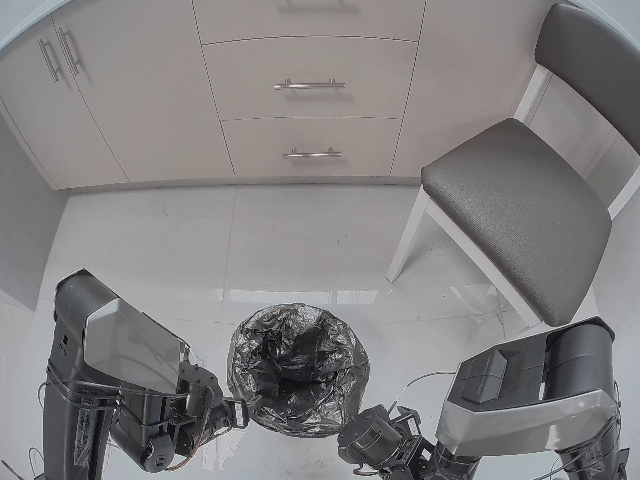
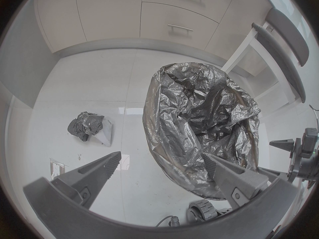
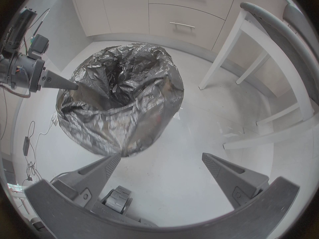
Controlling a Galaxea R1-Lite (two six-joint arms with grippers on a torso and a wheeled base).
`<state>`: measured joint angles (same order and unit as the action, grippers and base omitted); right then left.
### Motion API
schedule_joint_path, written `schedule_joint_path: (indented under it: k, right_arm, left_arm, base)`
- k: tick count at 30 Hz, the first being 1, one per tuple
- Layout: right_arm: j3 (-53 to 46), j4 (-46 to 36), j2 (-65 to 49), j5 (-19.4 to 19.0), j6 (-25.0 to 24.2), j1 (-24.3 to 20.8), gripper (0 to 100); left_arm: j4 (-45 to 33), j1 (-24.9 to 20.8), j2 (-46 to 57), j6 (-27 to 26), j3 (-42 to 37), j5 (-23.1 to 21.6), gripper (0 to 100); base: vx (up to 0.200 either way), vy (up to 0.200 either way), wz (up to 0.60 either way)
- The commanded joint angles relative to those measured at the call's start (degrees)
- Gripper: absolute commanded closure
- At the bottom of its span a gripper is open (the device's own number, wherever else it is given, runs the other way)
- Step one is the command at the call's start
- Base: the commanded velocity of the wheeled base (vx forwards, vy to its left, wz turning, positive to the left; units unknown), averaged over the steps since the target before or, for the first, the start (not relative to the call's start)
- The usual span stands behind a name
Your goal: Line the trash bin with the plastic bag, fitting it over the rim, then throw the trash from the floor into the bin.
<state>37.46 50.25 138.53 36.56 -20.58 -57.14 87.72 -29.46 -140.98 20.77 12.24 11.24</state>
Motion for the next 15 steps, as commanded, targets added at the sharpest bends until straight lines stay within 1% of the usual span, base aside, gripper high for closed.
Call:
schedule_joint_path:
  k: [1,3,11,15]
  right_arm:
    - [-1.7,0.7,0.2,0.0,-0.8,-0.5,0]
    - [-2.7,2.0,0.6,0.0,-1.0,-0.5,0]
    - [-3.1,2.2,0.1,-0.1,-1.6,0.3,0]
    - [-1.8,2.1,-4.2,0.0,0.5,0.4,0]
  left_arm:
    - [0.0,0.0,-0.1,0.1,-0.2,0.0,0]
    - [0.1,0.1,-0.1,0.1,-0.3,0.0,0]
    - [0.1,0.0,-0.5,0.0,-0.3,0.0,0]
    - [0.1,0.0,-0.6,0.0,-0.2,0.0,0]
  base:
    - [0.000,0.000,0.00]
    - [0.000,0.000,0.00]
    - [0.000,0.000,0.00]
    - [0.000,0.000,0.00]
